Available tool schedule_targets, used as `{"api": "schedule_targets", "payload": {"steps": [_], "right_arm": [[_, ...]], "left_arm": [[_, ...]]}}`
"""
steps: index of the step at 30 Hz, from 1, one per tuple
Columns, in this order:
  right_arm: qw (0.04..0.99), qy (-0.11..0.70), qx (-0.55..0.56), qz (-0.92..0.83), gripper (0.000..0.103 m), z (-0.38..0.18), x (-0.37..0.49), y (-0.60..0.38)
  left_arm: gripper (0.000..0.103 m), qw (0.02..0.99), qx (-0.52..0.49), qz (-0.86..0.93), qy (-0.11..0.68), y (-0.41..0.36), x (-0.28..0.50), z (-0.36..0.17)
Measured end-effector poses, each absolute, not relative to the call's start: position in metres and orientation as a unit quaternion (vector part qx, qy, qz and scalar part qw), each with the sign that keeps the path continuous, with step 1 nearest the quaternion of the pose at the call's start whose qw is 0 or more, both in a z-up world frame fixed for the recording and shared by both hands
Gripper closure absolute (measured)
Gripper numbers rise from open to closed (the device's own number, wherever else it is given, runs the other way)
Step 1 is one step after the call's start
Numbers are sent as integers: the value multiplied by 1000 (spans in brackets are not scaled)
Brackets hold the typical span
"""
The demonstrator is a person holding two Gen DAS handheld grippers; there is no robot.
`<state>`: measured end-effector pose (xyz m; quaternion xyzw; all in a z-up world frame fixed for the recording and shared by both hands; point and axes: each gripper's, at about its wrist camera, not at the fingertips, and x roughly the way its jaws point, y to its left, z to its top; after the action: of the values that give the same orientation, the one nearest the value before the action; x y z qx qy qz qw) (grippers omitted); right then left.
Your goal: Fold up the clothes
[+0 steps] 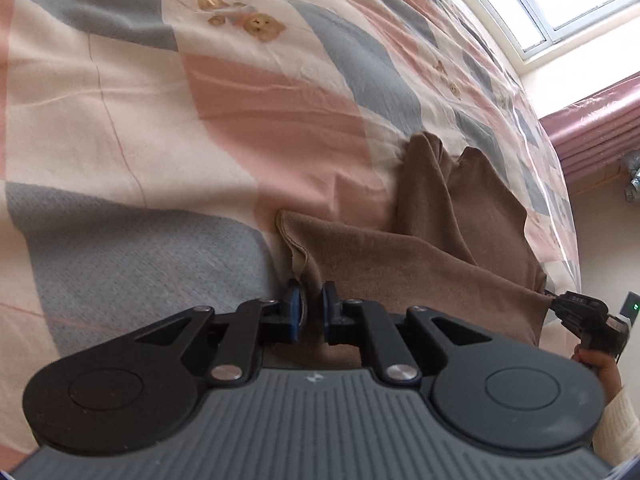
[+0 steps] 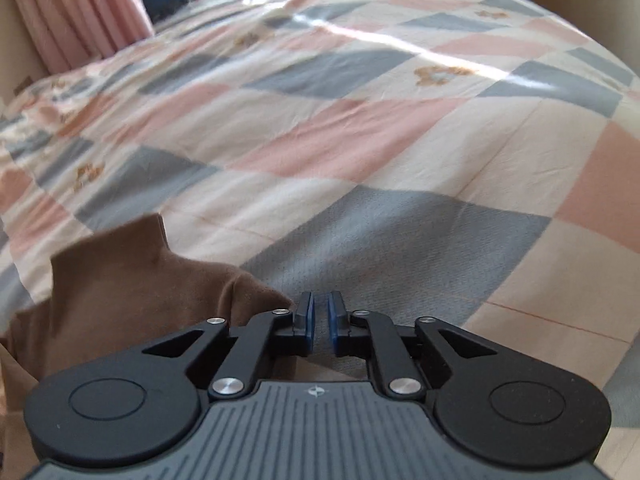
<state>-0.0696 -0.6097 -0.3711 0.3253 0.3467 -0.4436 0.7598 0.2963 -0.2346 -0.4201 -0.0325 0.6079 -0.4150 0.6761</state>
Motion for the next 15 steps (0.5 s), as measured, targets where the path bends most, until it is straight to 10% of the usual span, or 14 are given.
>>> {"api": "schedule_targets", "payload": {"steps": [2,5,14,15], "right_arm": [[774,321,326,-437,61,-353,-85,-590],[802,322,304,-401,59,-333,-108,-547],[818,466,137,-308,68,-368,-94,-443],[821,453,152,-312,89,-370,-95,-445]], "left_arm": [[84,671,-44,-417,612,-233,297,-418],[82,666,-57,-413,619,-231,300,-418],[79,661,-64,-413,623,-237,298,-421],[81,660,-61,-416,623,-238,298,-420]]}}
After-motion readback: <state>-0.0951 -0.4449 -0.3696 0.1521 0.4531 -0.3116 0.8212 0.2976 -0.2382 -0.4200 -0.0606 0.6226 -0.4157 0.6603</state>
